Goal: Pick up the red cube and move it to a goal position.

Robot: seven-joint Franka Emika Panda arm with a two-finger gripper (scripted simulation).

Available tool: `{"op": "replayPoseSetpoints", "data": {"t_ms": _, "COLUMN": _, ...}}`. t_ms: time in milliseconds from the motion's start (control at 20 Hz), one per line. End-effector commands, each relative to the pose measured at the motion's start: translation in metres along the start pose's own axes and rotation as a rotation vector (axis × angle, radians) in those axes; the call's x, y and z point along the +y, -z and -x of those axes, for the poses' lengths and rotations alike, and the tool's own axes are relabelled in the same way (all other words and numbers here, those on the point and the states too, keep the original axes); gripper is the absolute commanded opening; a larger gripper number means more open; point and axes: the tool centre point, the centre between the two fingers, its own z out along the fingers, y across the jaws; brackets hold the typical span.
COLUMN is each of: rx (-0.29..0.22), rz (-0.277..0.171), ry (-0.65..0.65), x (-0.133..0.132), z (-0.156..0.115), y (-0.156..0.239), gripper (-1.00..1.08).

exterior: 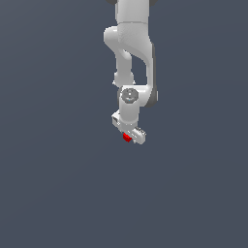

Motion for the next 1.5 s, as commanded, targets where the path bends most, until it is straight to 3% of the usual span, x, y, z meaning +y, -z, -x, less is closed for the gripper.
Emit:
{"op": "replayPoseSetpoints", "data": {"t_ms": 0, "rx": 0.000, "rz": -0.001, "ry": 0.001, "x": -0.001, "z": -0.001, "y": 0.001, "gripper": 1.00}}
{"op": "replayPoseSetpoints", "data": {"t_ms": 50, "rx": 0.000, "rz": -0.001, "ry": 0.002, "x": -0.001, "z": -0.001, "y": 0.001, "gripper": 1.00}}
{"op": "replayPoseSetpoints", "data": {"t_ms": 100, "rx": 0.000, "rz": -0.001, "ry": 0.002, "x": -0.001, "z": -0.001, "y": 0.001, "gripper": -1.00}}
{"op": "replayPoseSetpoints", "data": {"t_ms": 850, "rx": 0.000, "rz": -0.001, "ry": 0.002, "x": -0.002, "z": -0.006, "y": 0.002, "gripper": -1.00}}
{"op": "replayPoseSetpoints", "data": {"t_ms": 1450, "rx": 0.001, "rz": -0.001, "ry": 0.003, "x": -0.015, "z": -0.060, "y": 0.013, "gripper": -1.00}}
